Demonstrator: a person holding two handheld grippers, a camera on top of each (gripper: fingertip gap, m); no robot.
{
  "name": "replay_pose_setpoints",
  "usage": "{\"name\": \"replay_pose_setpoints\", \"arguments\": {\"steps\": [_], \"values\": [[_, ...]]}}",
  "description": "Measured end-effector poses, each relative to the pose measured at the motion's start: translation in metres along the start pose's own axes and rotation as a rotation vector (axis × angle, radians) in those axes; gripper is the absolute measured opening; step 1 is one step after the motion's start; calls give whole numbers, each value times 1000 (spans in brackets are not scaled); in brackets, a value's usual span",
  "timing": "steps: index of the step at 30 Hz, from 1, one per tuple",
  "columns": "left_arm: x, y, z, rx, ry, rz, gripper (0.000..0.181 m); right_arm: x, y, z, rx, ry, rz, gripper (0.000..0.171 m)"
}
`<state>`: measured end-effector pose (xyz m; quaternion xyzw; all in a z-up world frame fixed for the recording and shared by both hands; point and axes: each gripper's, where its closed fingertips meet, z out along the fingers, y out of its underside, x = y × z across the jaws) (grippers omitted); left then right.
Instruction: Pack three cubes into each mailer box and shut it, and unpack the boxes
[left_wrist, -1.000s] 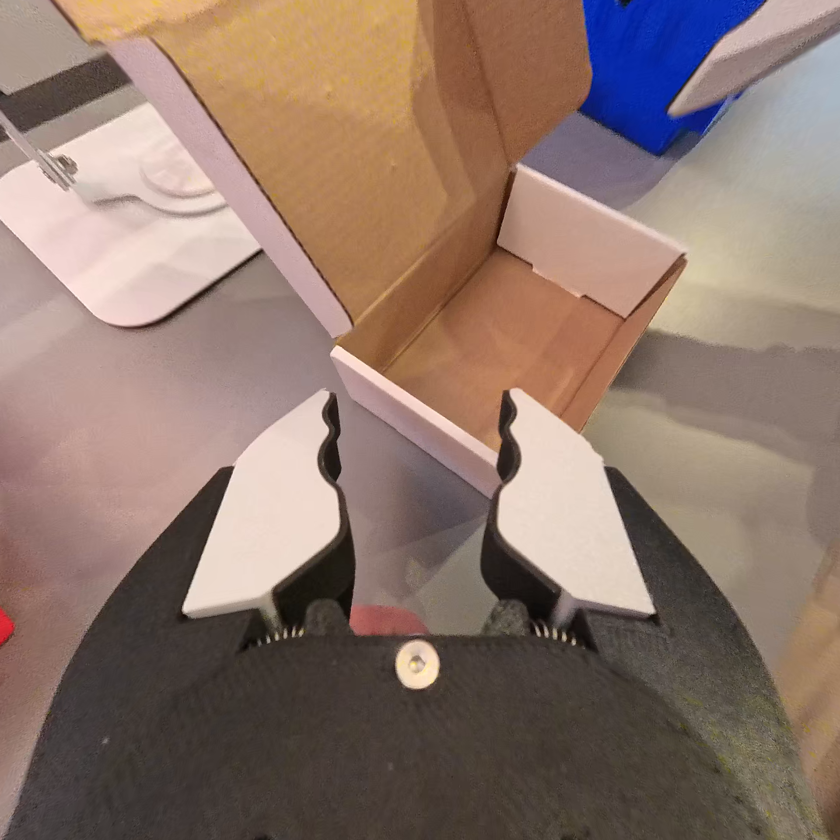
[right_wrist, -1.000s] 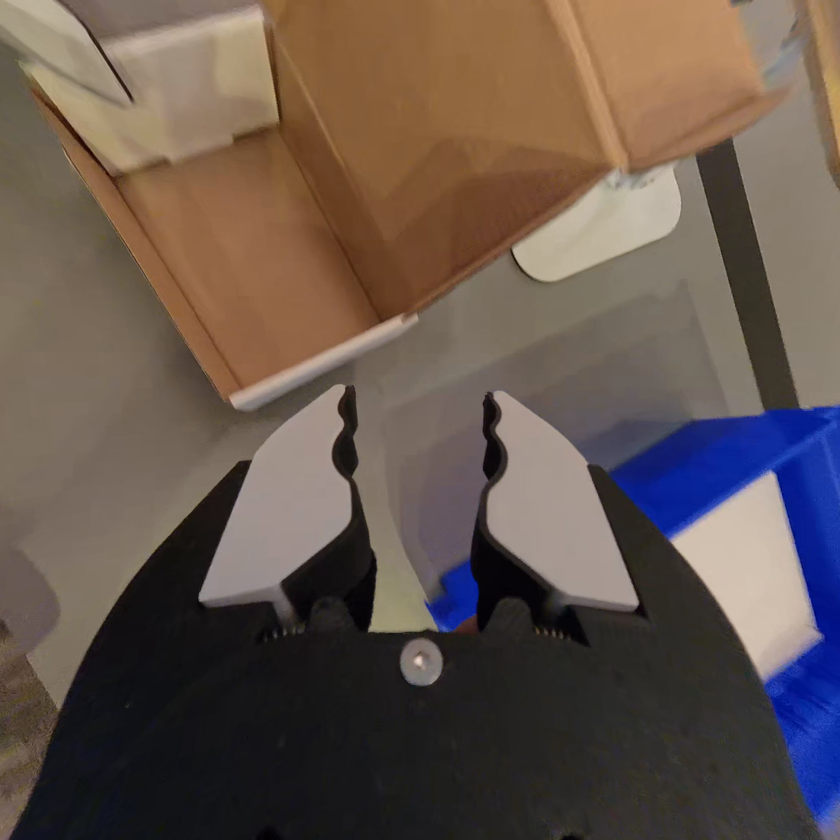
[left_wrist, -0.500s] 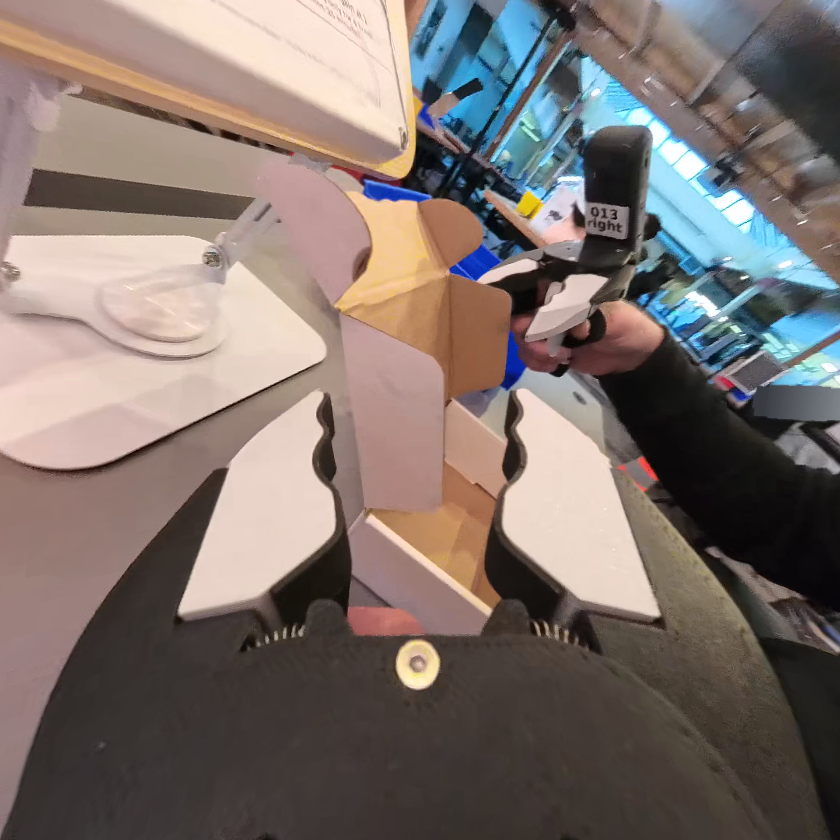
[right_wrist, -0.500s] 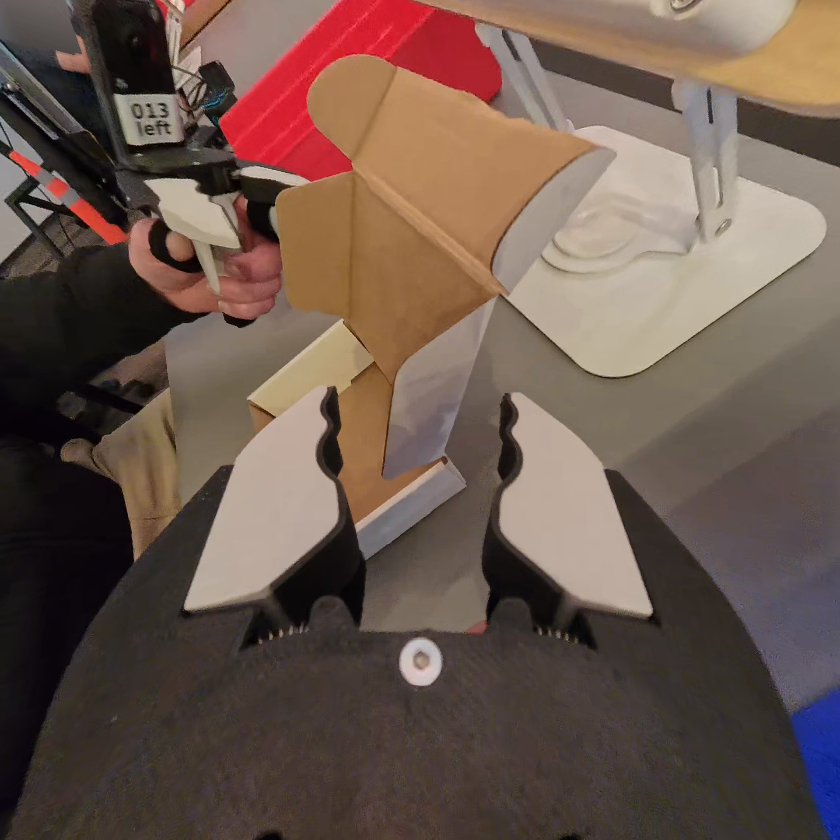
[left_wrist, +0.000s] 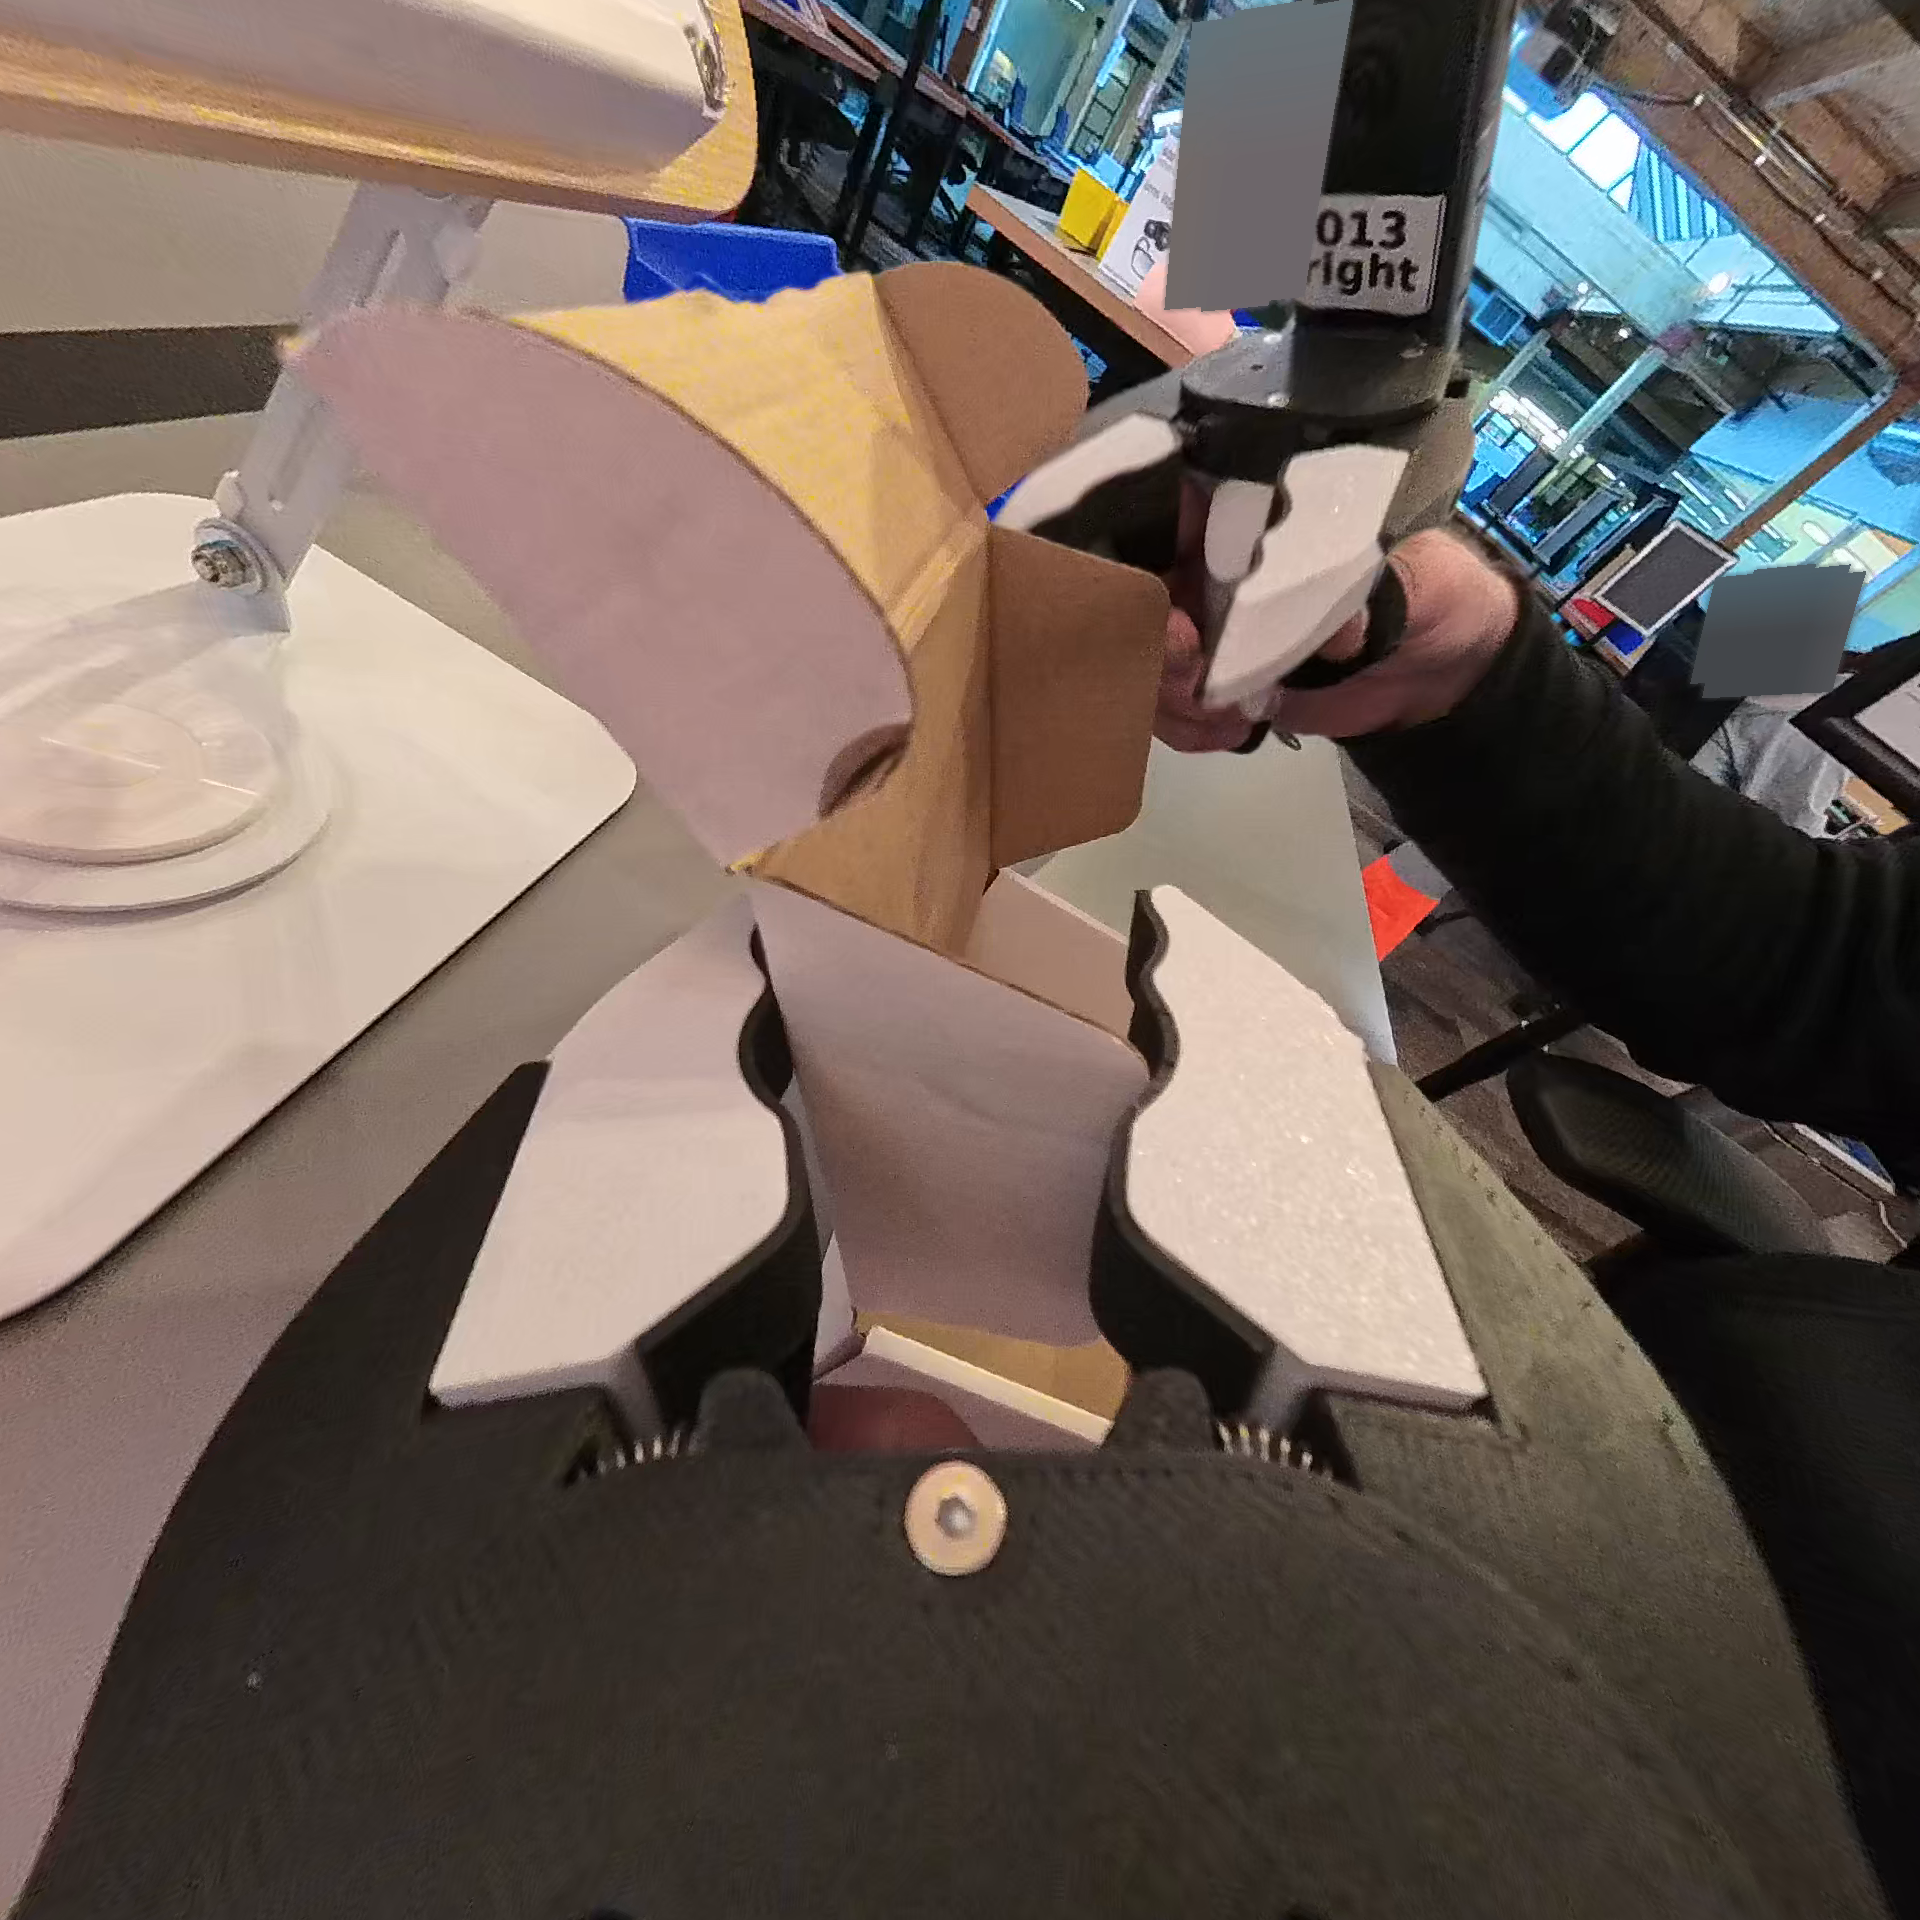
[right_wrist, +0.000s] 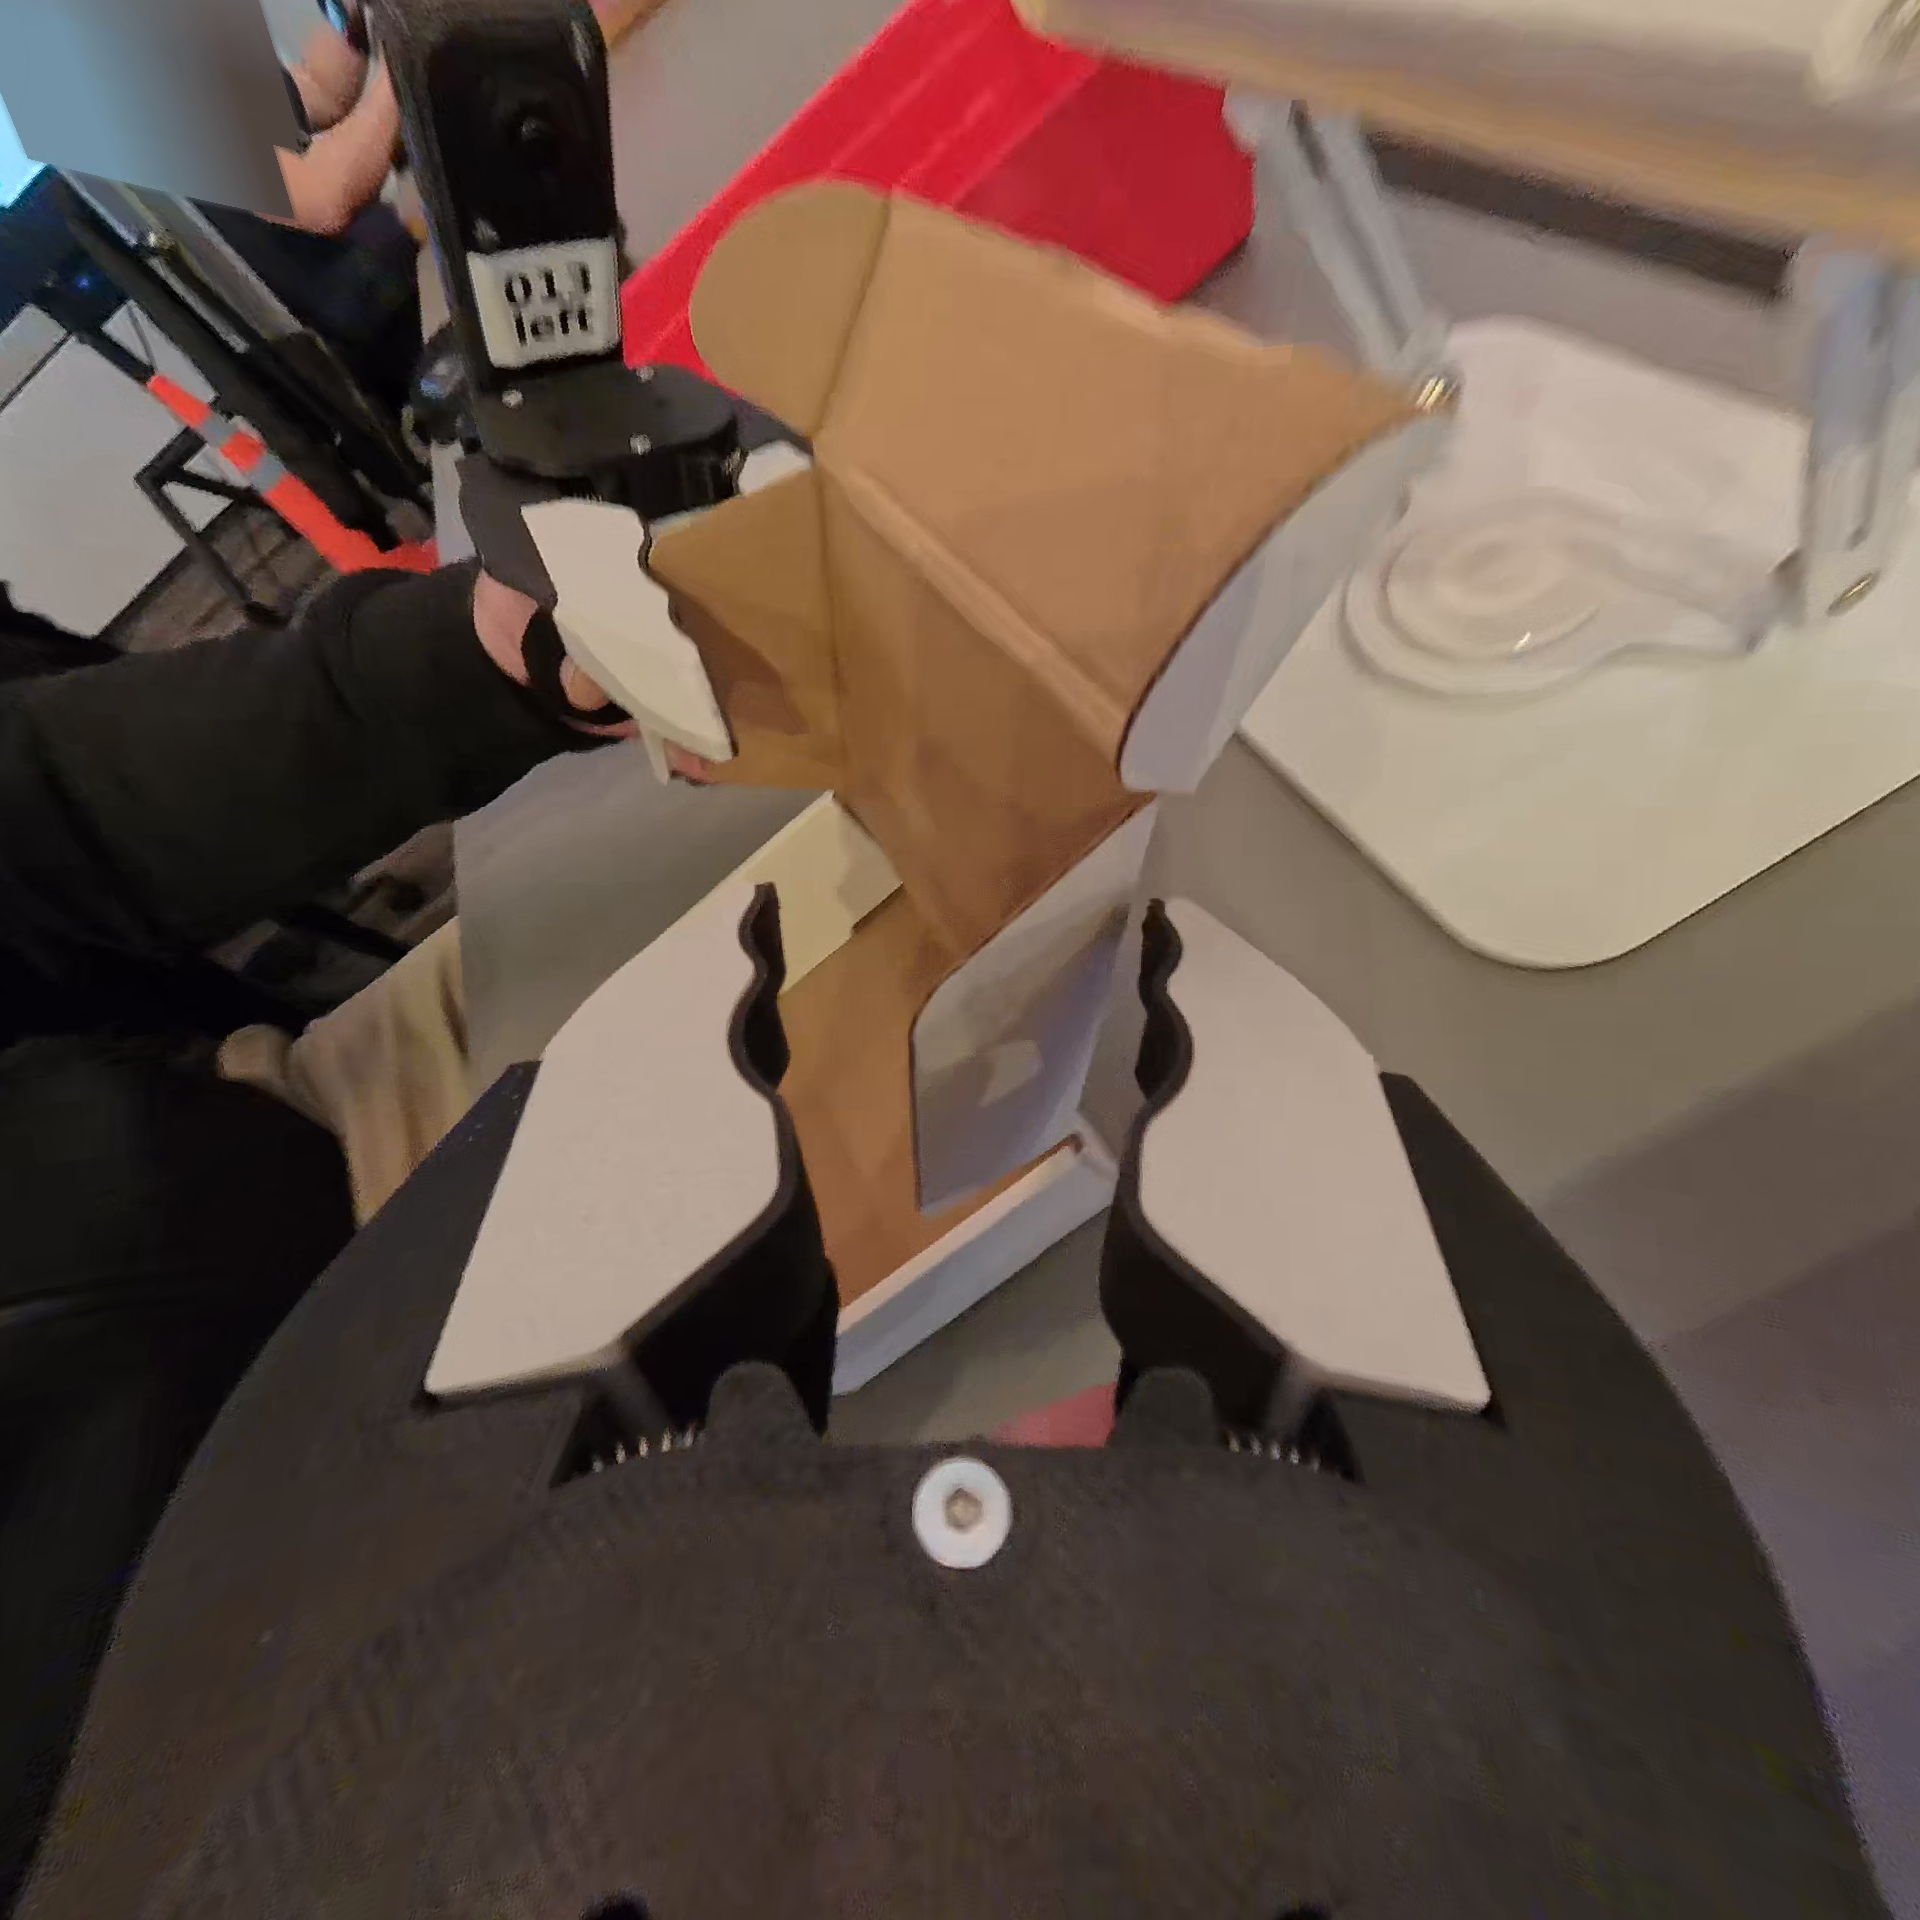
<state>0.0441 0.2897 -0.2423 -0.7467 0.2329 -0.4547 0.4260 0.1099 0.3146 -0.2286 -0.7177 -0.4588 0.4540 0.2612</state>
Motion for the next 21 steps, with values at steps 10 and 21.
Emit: {"name": "replay_pose_setpoints", "arguments": {"steps": [10, 21], "values": [[9, -1, -4, -39, 177, 53, 62, -22, 10, 6, 28, -358, 49, 74], [11, 4, -2, -63, 183, 104, 62, -31, 15, 7, 114, -464, 27, 58]]}}
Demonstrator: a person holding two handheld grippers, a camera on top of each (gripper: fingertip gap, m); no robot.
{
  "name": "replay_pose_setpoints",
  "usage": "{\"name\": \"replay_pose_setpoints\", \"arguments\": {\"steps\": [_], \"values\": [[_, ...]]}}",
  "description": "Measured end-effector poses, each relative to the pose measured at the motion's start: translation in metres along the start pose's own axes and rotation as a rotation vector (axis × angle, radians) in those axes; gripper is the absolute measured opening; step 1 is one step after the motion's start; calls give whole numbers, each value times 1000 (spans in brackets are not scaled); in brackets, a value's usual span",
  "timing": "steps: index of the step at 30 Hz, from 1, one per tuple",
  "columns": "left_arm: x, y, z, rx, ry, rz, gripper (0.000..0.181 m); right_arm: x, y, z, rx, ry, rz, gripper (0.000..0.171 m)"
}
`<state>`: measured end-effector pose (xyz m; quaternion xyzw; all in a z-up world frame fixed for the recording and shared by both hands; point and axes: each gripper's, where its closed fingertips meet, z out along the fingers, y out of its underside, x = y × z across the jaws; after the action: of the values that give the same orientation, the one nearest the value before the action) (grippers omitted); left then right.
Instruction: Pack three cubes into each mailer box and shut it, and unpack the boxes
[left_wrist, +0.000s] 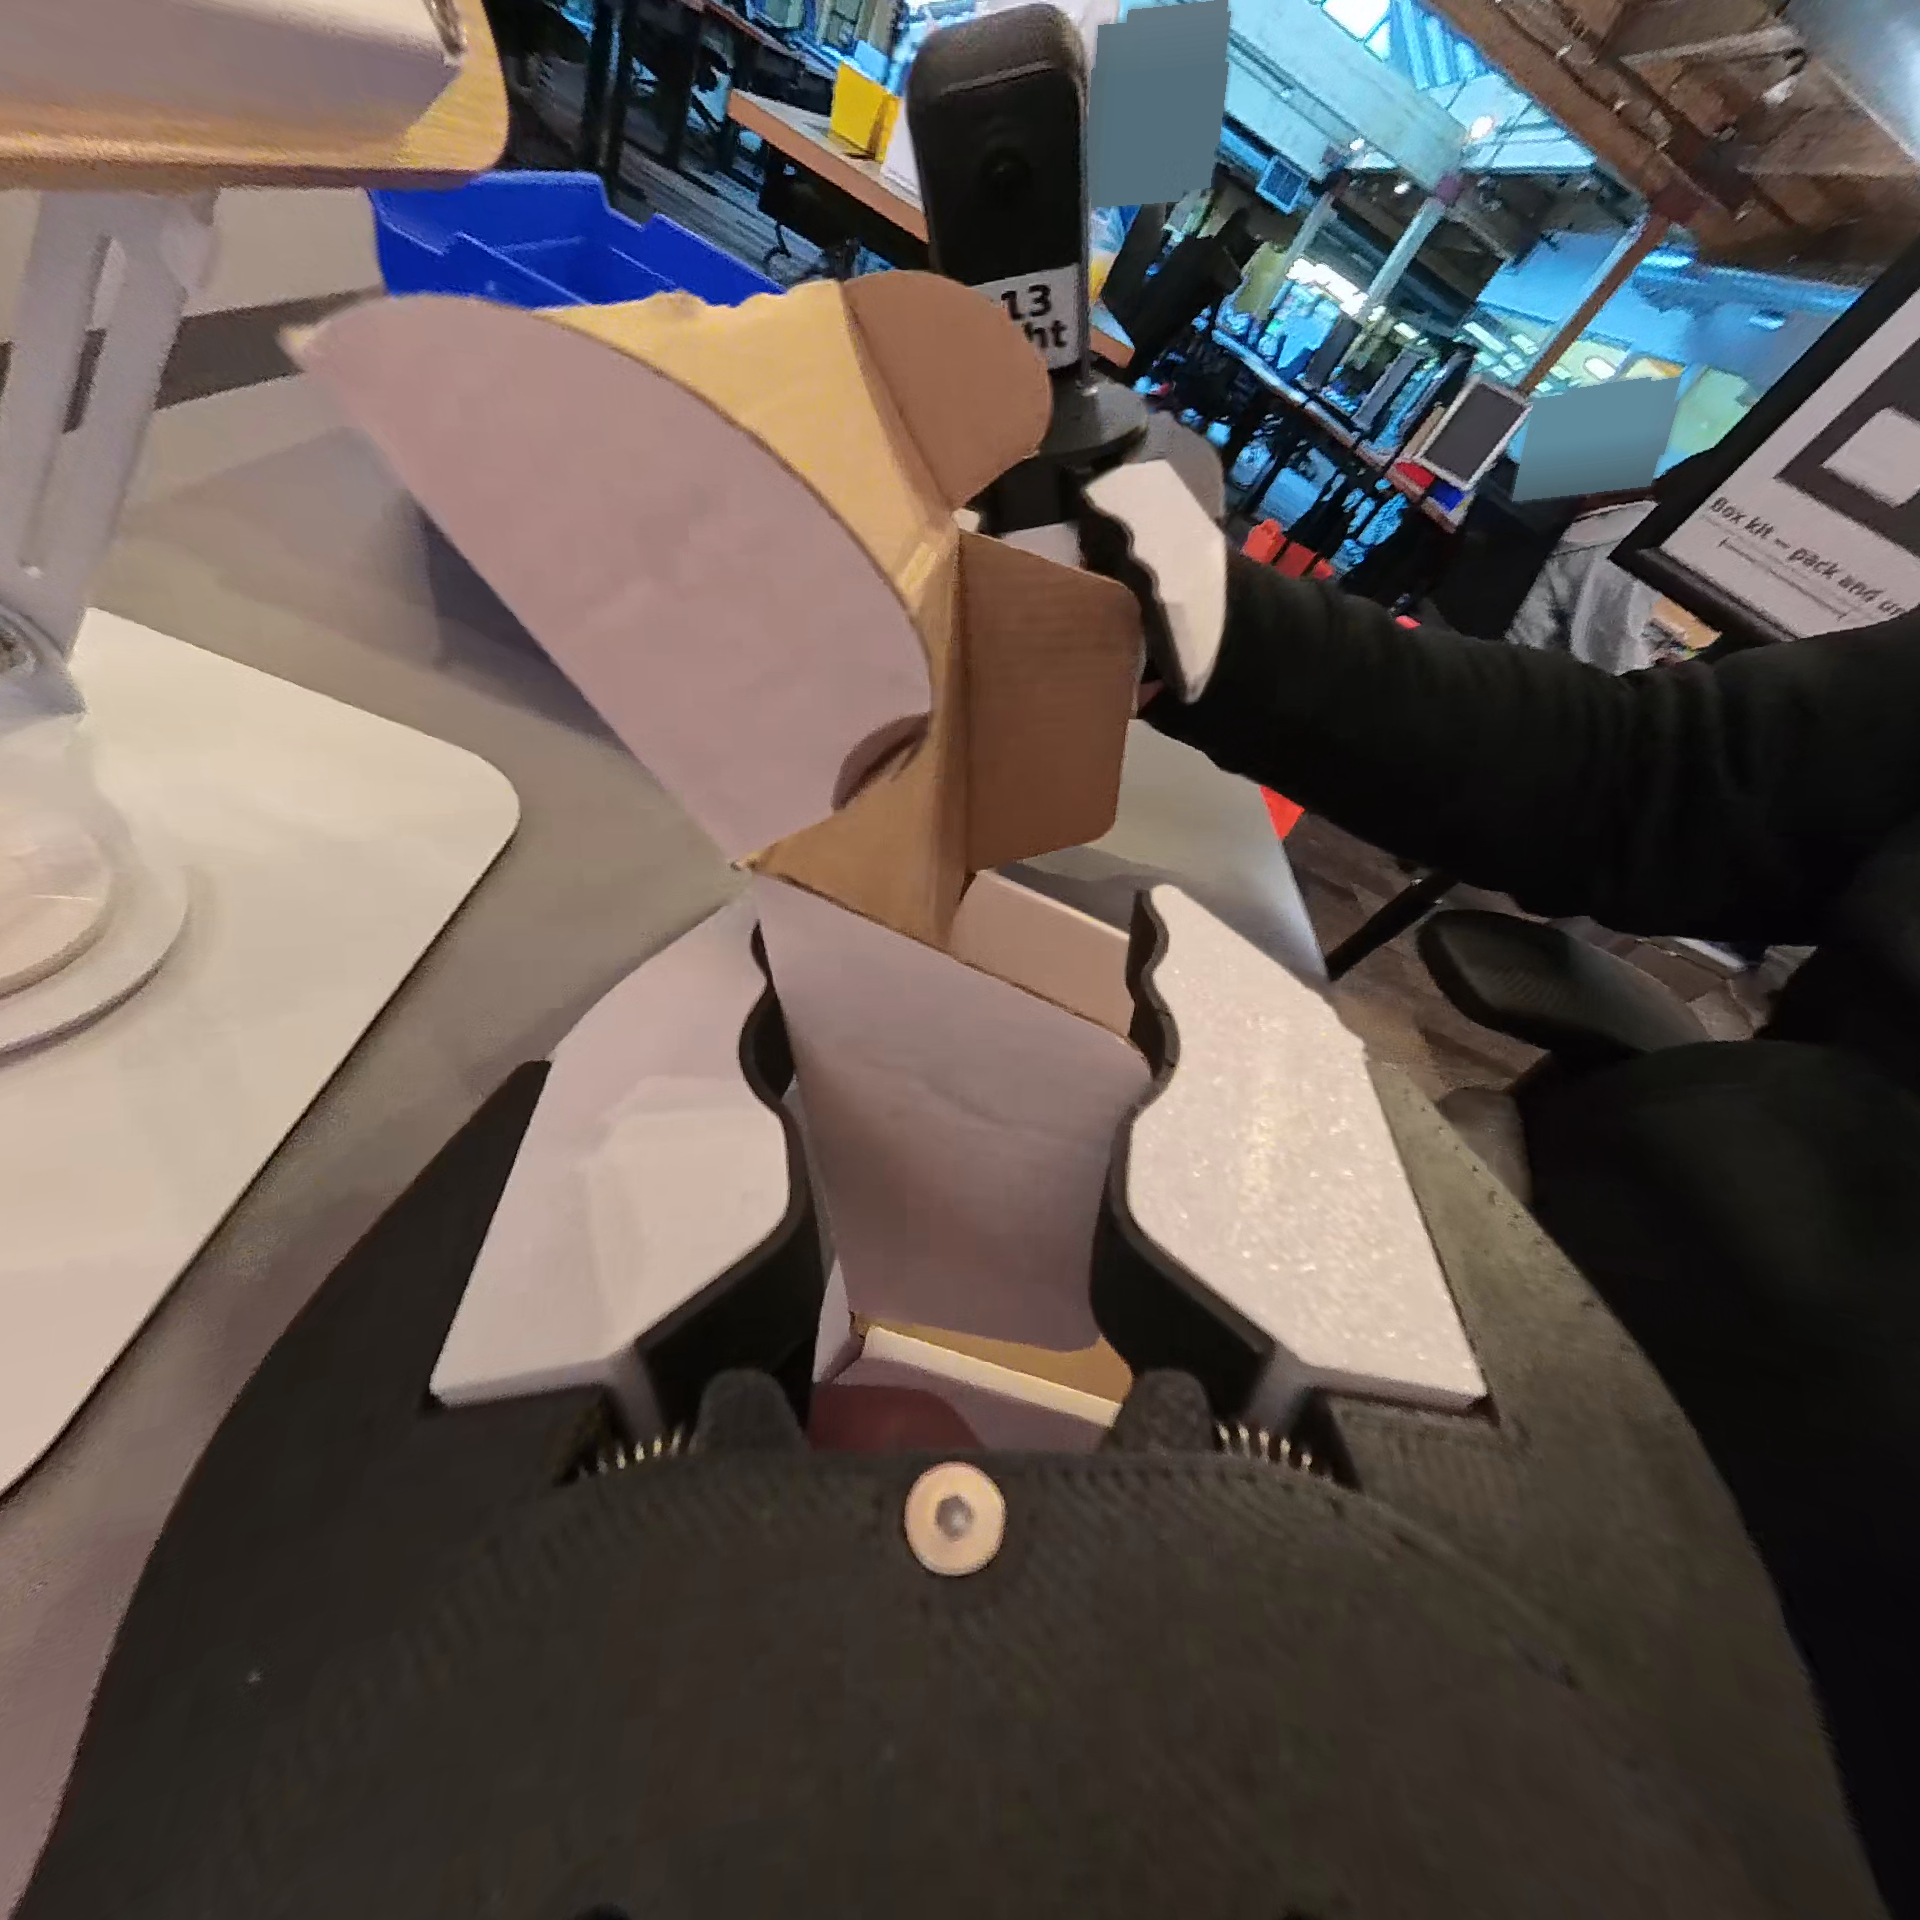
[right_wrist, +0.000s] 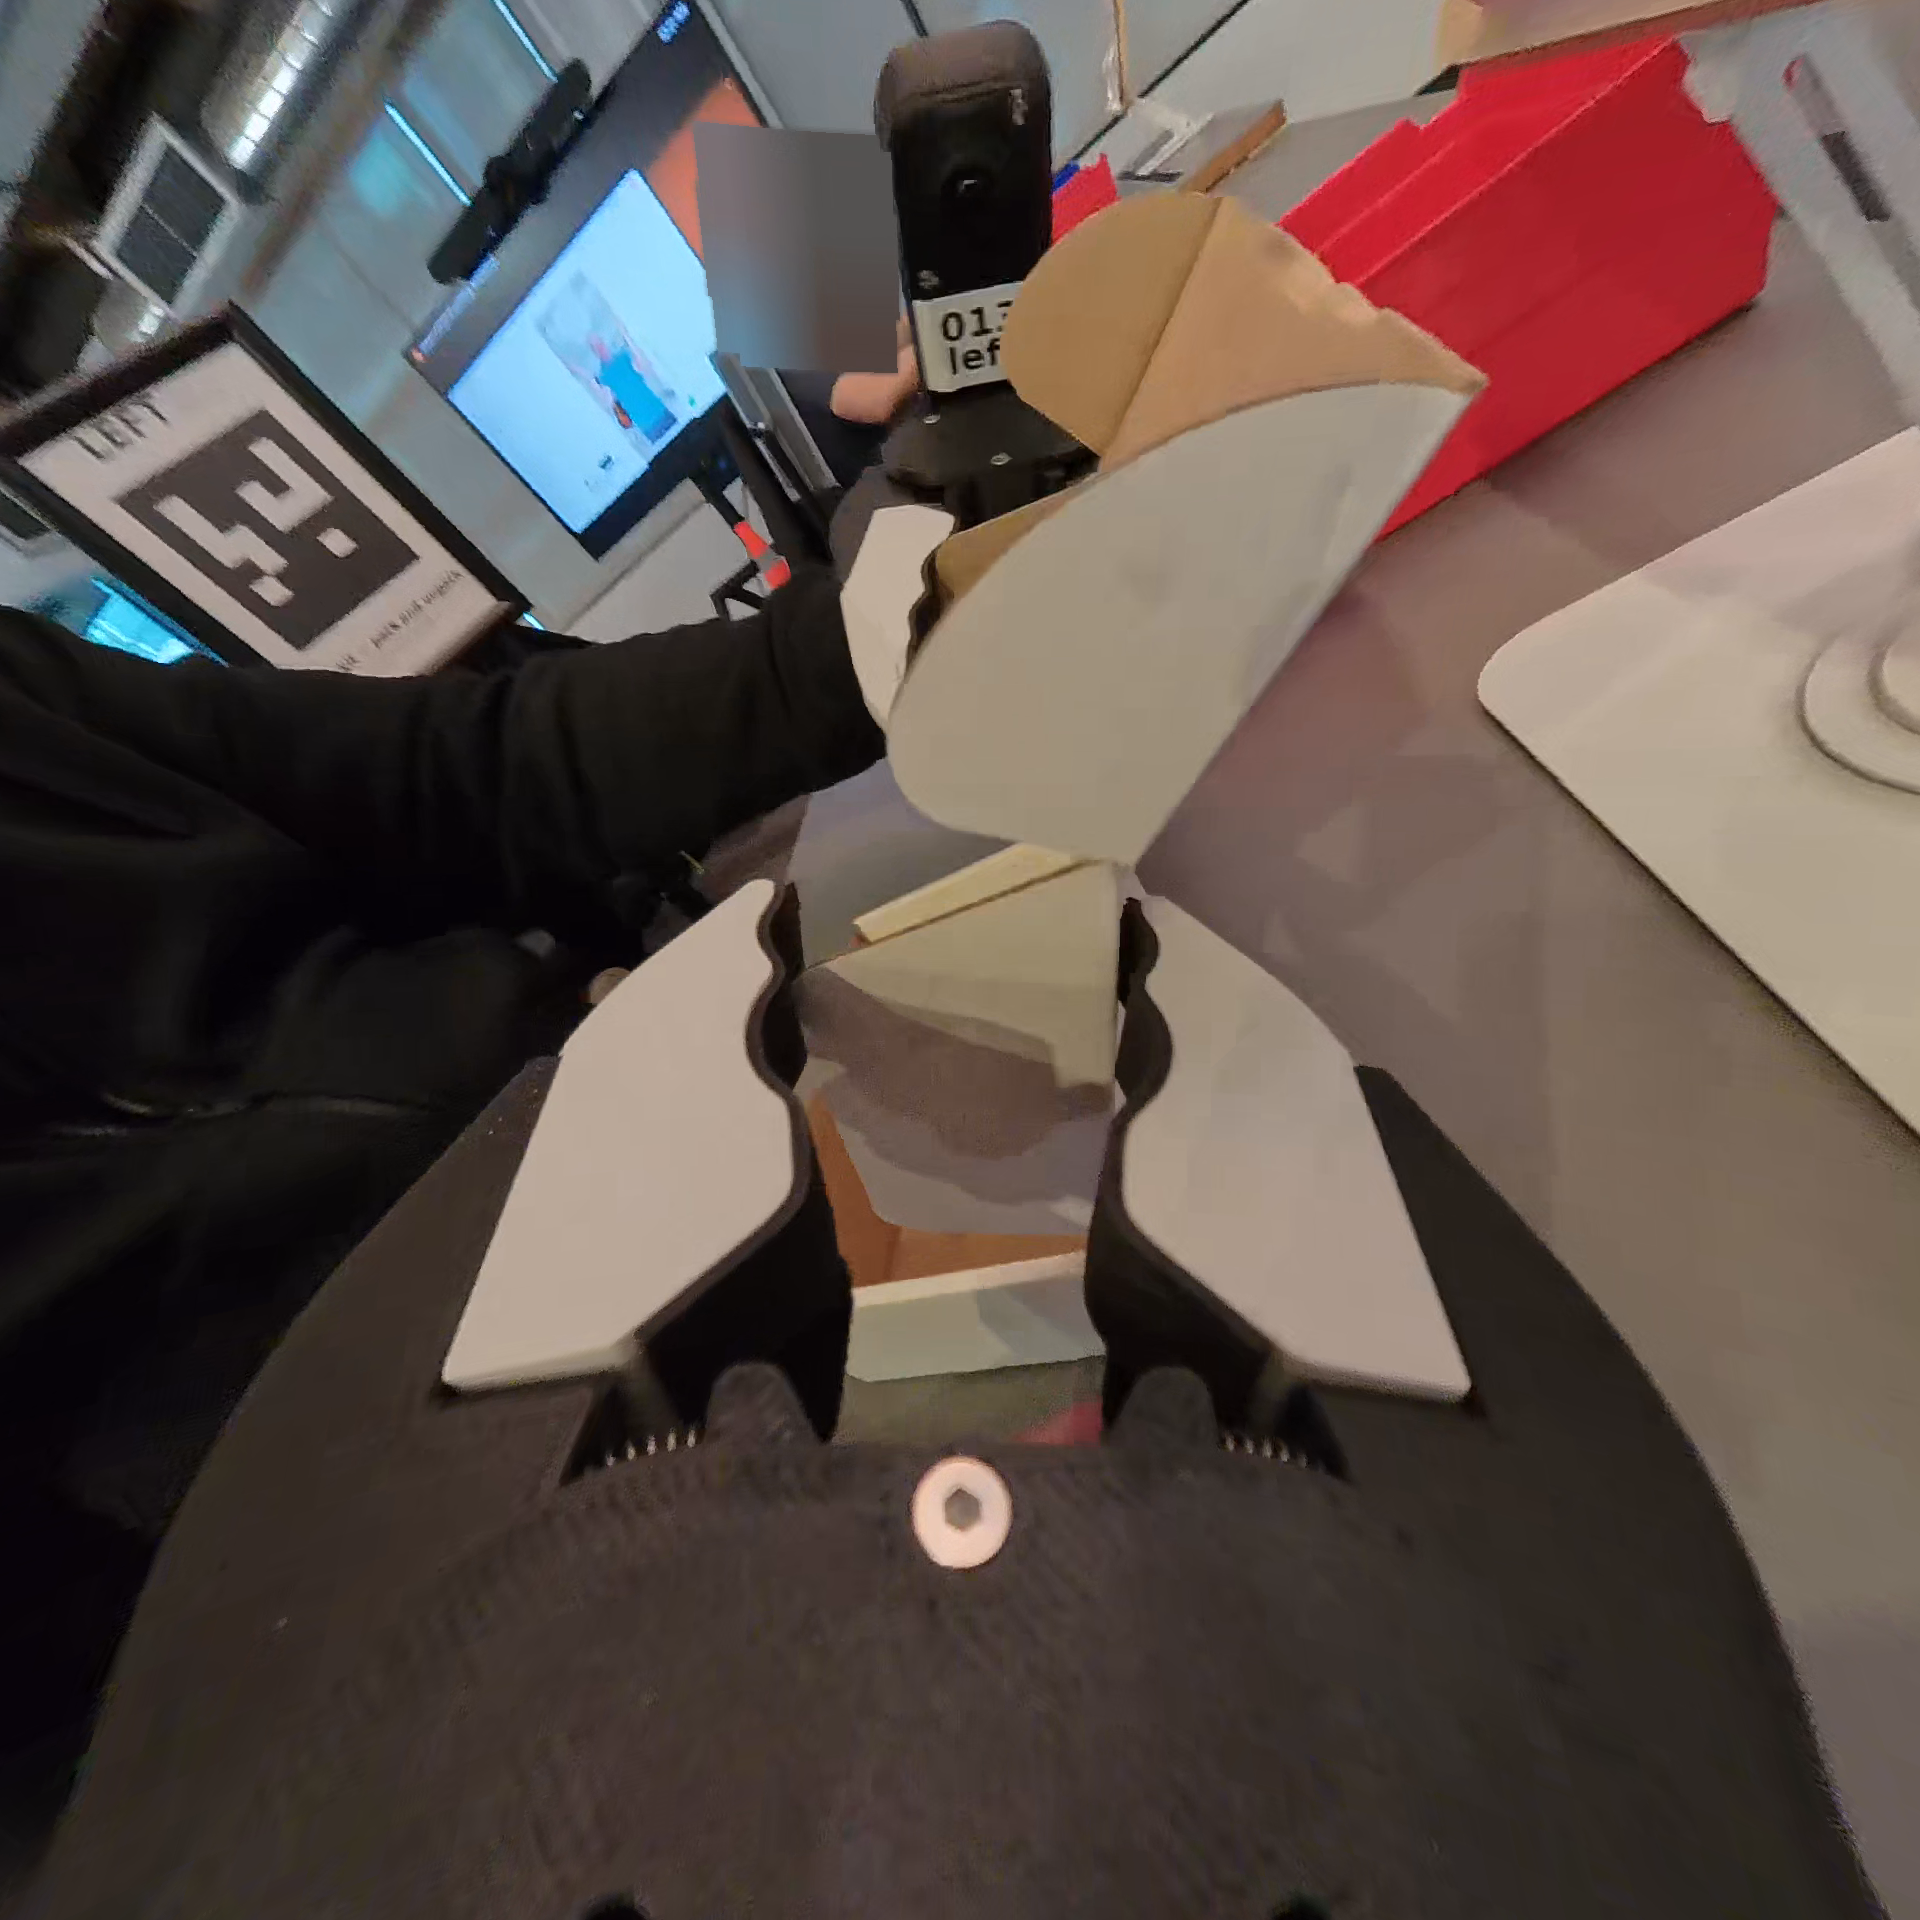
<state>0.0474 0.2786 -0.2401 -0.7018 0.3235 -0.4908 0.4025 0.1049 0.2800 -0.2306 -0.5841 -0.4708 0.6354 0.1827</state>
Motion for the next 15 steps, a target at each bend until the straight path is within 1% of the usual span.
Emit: {"name": "replay_pose_setpoints", "arguments": {"steps": [6, 13, 15], "values": [[-2, 7, 1, -69, -173, 145, 62, -4, 4, 7, -30, 102, -114, 56], [6, 12, 1, -41, -414, 328, 61, -13, 17, 12, -54, 278, -352, 56], [8, 19, 0, -66, -475, 388, 62, -17, 22, 13, -74, 322, -426, 56]]}}
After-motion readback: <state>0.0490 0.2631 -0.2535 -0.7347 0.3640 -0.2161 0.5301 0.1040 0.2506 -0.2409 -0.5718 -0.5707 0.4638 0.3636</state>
